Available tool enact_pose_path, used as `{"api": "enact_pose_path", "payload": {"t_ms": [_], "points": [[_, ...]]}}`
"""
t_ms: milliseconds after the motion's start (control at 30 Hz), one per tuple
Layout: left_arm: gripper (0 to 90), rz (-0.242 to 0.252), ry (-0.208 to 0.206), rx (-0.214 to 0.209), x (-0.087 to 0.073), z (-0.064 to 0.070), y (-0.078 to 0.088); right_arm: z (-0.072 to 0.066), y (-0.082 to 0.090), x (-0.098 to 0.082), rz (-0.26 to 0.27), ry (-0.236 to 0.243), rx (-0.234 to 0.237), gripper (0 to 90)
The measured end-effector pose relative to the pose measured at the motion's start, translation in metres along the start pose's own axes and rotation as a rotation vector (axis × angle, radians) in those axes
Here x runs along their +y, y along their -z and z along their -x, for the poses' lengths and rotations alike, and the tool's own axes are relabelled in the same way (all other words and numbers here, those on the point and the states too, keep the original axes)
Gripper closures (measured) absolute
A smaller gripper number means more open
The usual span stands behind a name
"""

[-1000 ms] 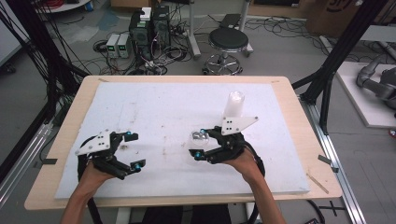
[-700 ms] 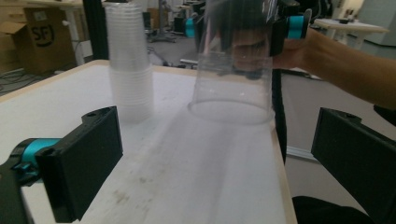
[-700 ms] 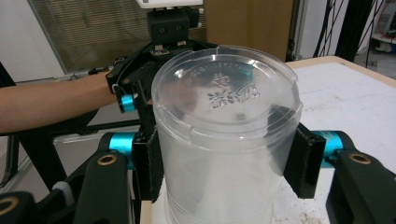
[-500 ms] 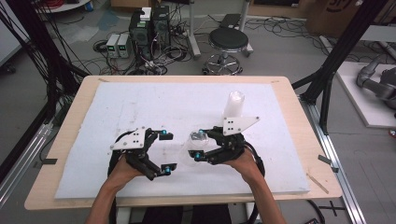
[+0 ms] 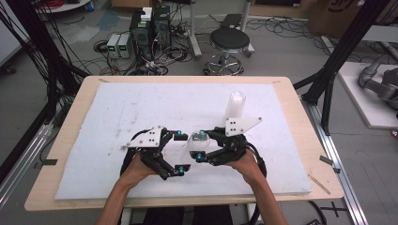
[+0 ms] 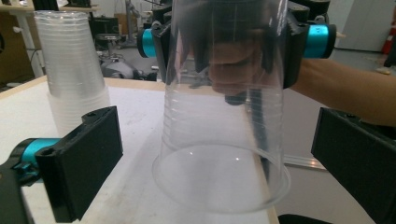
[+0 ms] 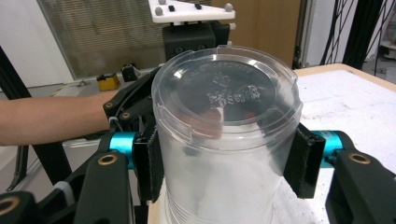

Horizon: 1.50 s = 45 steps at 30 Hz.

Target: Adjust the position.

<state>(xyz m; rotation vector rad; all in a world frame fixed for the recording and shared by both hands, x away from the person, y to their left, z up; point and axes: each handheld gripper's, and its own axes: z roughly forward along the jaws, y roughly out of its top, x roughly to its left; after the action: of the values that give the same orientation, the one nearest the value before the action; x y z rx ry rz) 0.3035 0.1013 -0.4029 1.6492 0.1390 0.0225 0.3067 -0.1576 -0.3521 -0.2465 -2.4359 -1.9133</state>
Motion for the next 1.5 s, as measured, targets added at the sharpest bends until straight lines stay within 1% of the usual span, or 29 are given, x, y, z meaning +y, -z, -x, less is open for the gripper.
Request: {"api": "enact_pose_path", "payload": {"t_ms": [100,167,267,433,567,700,800,933,967,1100,1167,1267,1500], "points": [[3.1,-0.007,0.007,-0.005,-0.0013,-0.0022,-0.004,0.0001,-0.0005,-0.0001,0.005,0.002,0.004,41.0],[9.7,-0.005,-0.001,-0.002,-0.0018,-0.0029,-0.0051,0.0,-0.0009,-0.0004,0.011,0.0,0.009,41.0],[10.8,0.015,0.005,-0.004,-0.0017,-0.0039,-0.006,0.0003,-0.0007,-0.0007,0.014,0.001,0.007,41.0],[12.4,0.012,0.008,-0.012,-0.0022,-0.0042,-0.0065,0.0014,-0.0007,-0.0018,0.033,-0.008,0.015,41.1],[16.4,0.013,-0.008,-0.023,-0.0019,-0.0037,-0.0065,0.0016,-0.0008,-0.0024,0.049,-0.009,0.026,41.3],[18.3,0.018,-0.009,-0.023,-0.0018,-0.0038,-0.0059,0.0026,0.0001,-0.0036,0.064,-0.009,0.029,41.5],[20.9,0.024,-0.015,-0.025,-0.0014,-0.0029,-0.0058,0.0039,0.0009,-0.0058,0.084,-0.02,0.037,42.0],[21.3,0.02,-0.006,-0.023,-0.0018,-0.0028,-0.0061,0.0046,0.0007,-0.0072,0.089,-0.028,0.04,42.0],[21.4,0.019,-0.007,-0.025,-0.0019,-0.003,-0.0063,0.0048,0.0004,-0.0073,0.089,-0.024,0.04,42.0],[22.1,0.014,0.007,-0.031,-0.0023,-0.0027,-0.0071,0.0047,0.0,-0.0076,0.094,-0.022,0.045,42.1],[23.7,0.01,0.01,-0.034,-0.0024,-0.0025,-0.0072,0.0046,-0.0003,-0.0077,0.093,-0.021,0.045,42.1],[28.7,0.007,-0.003,-0.042,-0.0019,-0.002,-0.0065,0.0049,0.0001,-0.0079,0.093,-0.024,0.041,42.3],[30.6,0.004,-0.005,-0.04,-0.0019,-0.0017,-0.0063,0.0052,0.0003,-0.0085,0.095,-0.024,0.043,42.4]]}}
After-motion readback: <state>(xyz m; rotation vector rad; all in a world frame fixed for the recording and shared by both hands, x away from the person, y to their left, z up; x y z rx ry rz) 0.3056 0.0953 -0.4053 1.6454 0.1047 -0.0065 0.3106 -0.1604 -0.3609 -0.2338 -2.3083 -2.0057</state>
